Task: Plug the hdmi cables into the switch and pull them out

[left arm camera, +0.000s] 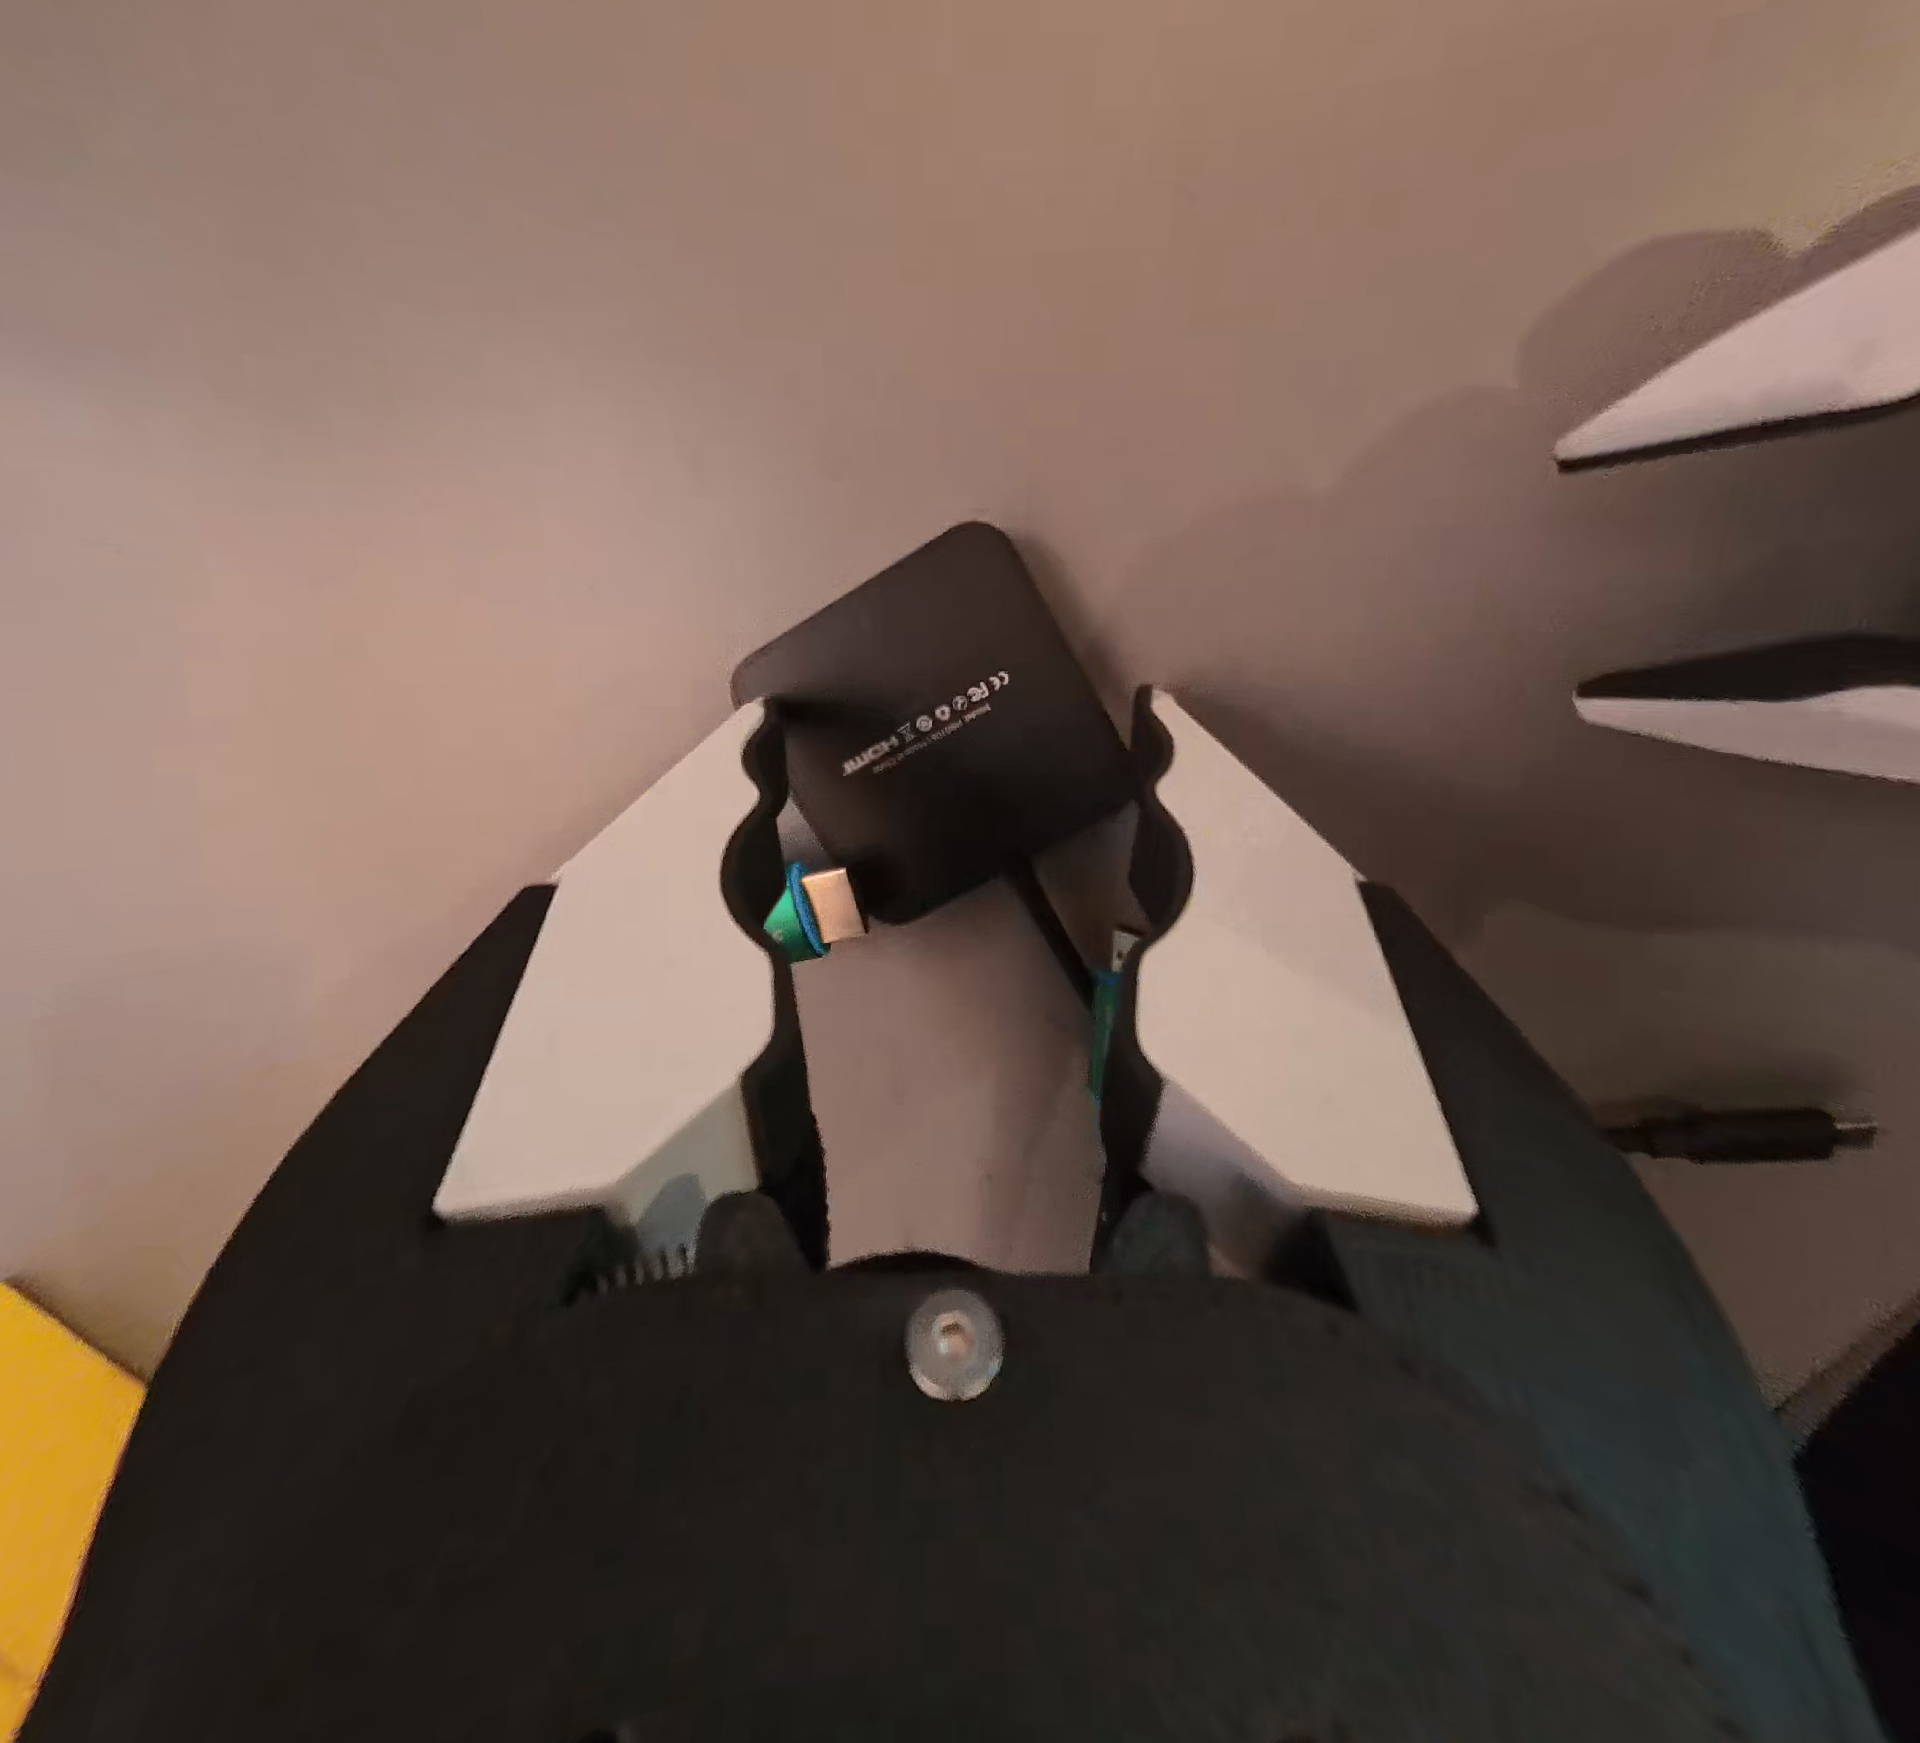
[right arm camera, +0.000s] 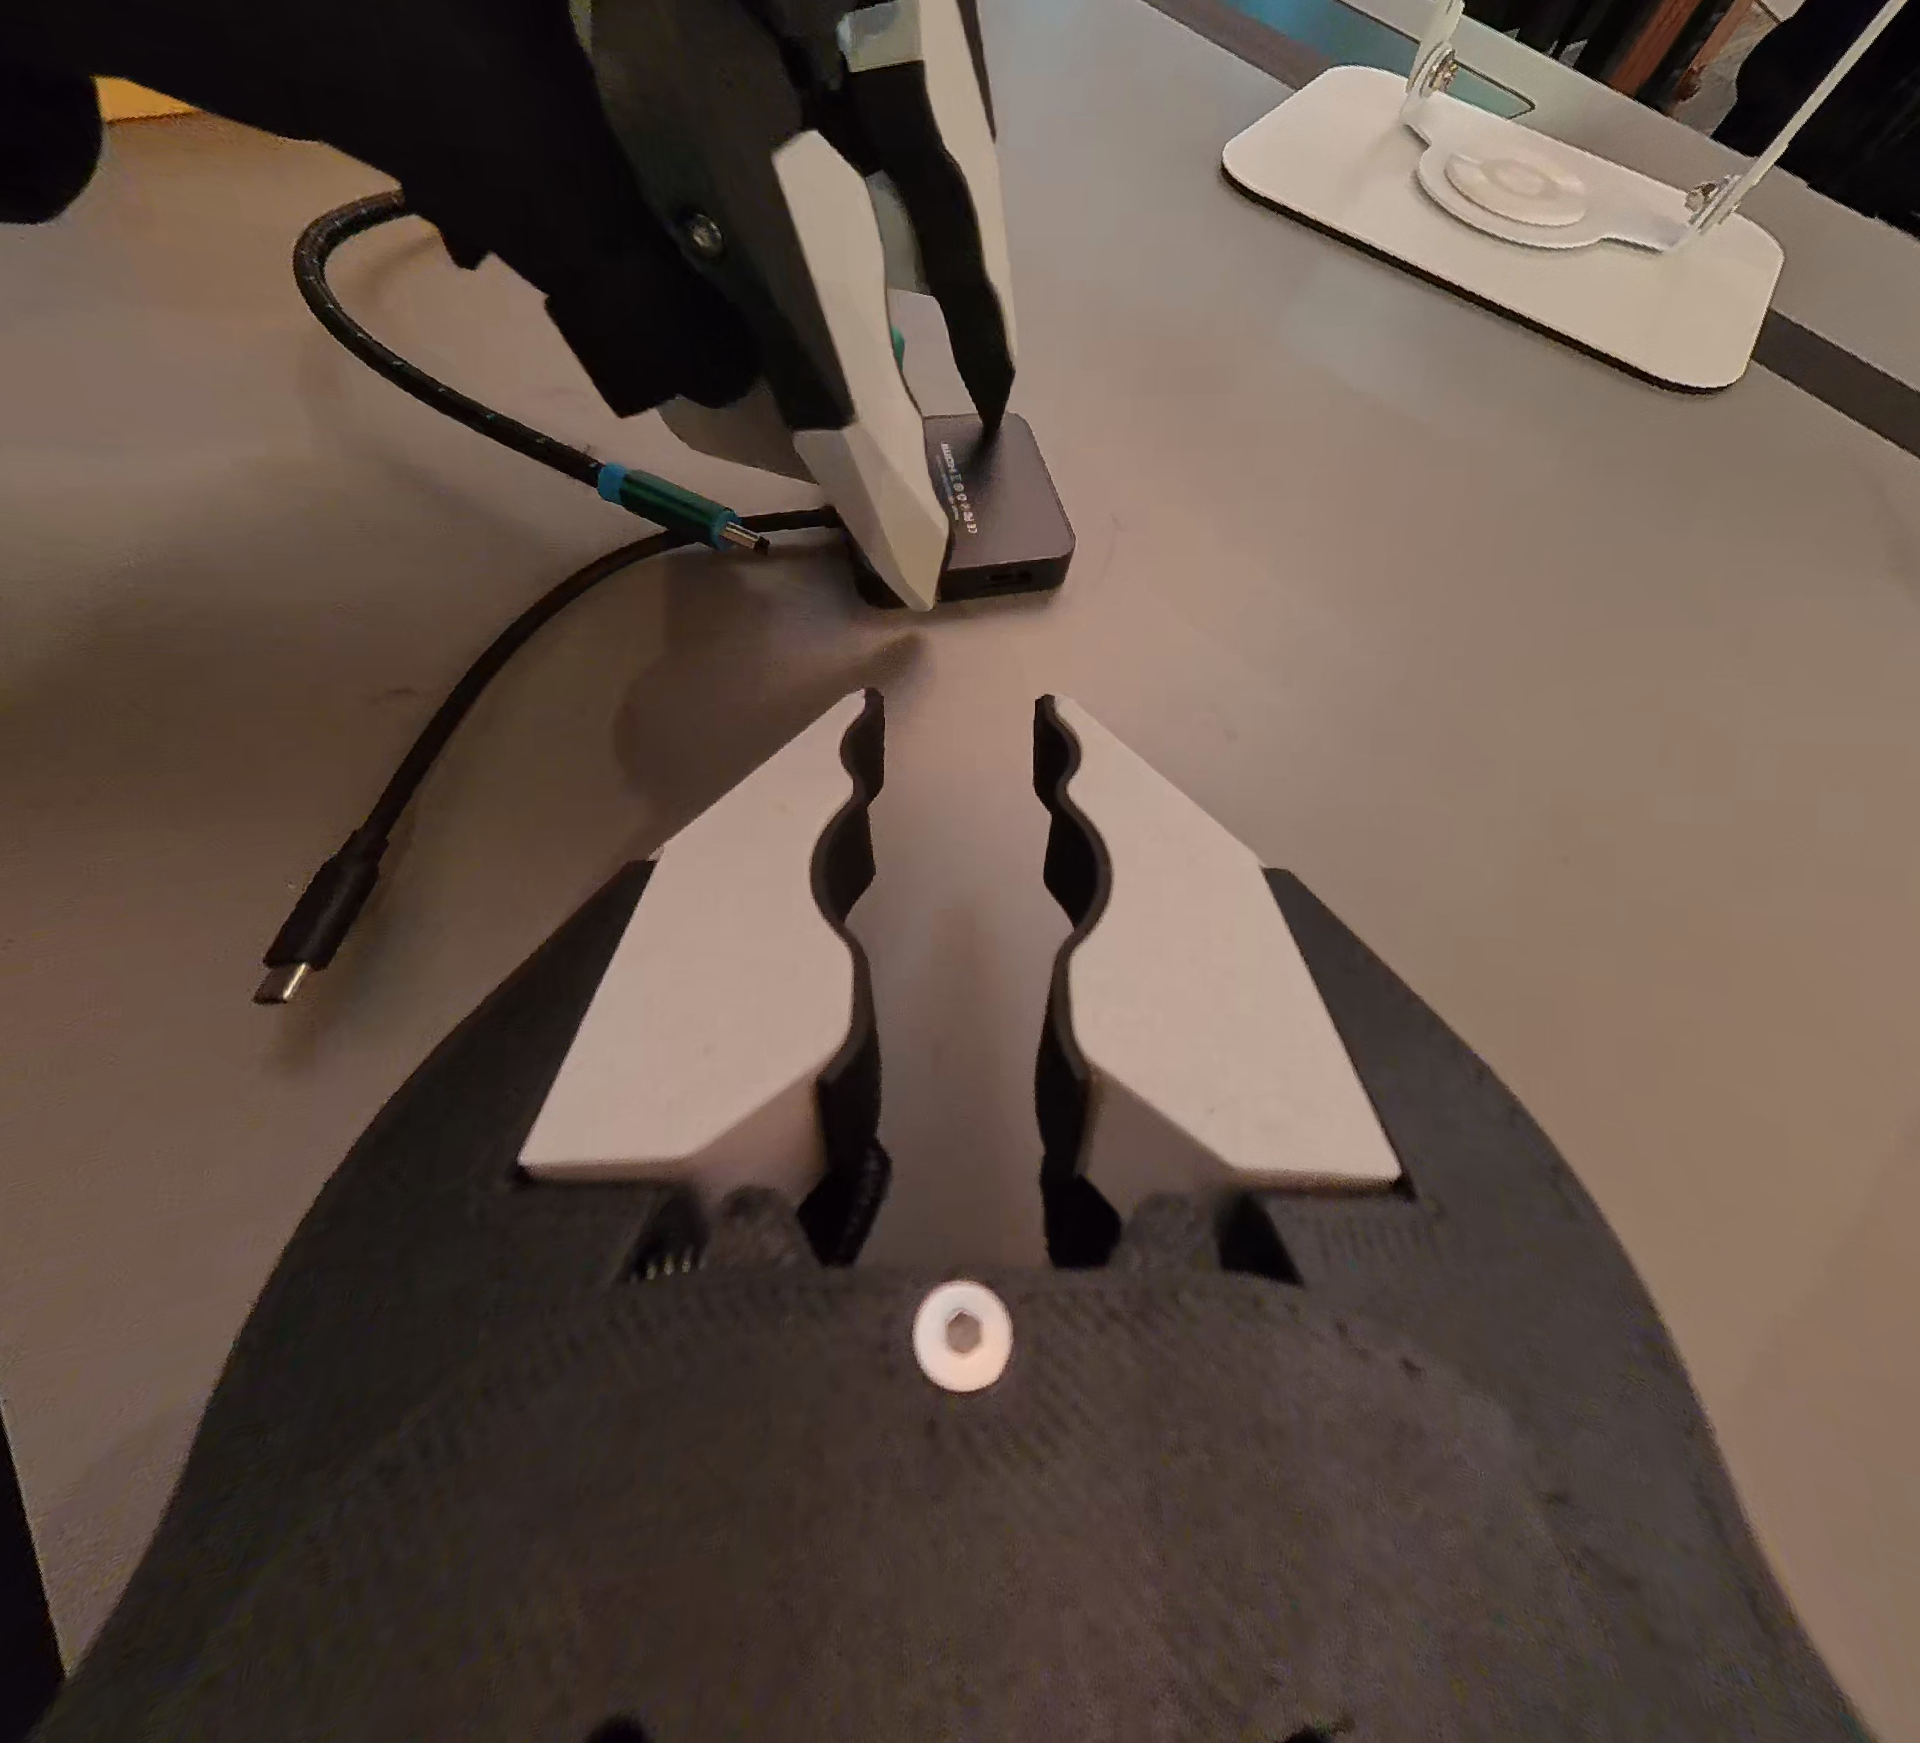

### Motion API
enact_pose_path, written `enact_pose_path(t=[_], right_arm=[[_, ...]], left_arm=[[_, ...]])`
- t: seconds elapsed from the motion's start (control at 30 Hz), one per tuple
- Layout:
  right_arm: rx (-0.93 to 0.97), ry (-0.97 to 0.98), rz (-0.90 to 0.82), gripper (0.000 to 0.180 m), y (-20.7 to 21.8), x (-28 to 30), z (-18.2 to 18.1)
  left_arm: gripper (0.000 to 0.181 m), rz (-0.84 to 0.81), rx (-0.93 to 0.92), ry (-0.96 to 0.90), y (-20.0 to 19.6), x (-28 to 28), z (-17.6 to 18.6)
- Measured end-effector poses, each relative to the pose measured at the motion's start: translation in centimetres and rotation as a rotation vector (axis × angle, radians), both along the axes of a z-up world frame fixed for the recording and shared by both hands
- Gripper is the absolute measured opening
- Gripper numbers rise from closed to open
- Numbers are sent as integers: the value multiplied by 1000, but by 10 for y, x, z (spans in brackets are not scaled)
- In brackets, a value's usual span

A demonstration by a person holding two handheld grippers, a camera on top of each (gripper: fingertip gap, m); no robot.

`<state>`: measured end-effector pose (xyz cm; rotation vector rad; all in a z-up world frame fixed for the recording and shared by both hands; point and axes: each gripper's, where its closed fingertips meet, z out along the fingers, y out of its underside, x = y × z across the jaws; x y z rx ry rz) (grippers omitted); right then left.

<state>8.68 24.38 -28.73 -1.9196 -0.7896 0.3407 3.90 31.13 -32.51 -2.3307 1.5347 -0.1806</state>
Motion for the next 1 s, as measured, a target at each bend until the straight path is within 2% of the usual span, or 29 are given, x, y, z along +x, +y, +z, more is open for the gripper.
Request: enact_pose_path(t=[0.23, 0.43, 0.57, 1.0], right_arm=[[-1, 17, -8, 26, 1, 3, 1], [-4, 15, -11, 26, 2, 5, 0], [-6, 11, -6, 26, 1, 3, -1], [-8, 32, -43, 26, 5, 15, 1]], left_arm=[[62, -11, 44, 83, 5, 0, -1], [83, 29, 34, 76, 11, -6, -5], [75, 39, -97, 22, 3, -5, -10], [71, -238, -79, 179, -3, 18, -8]])
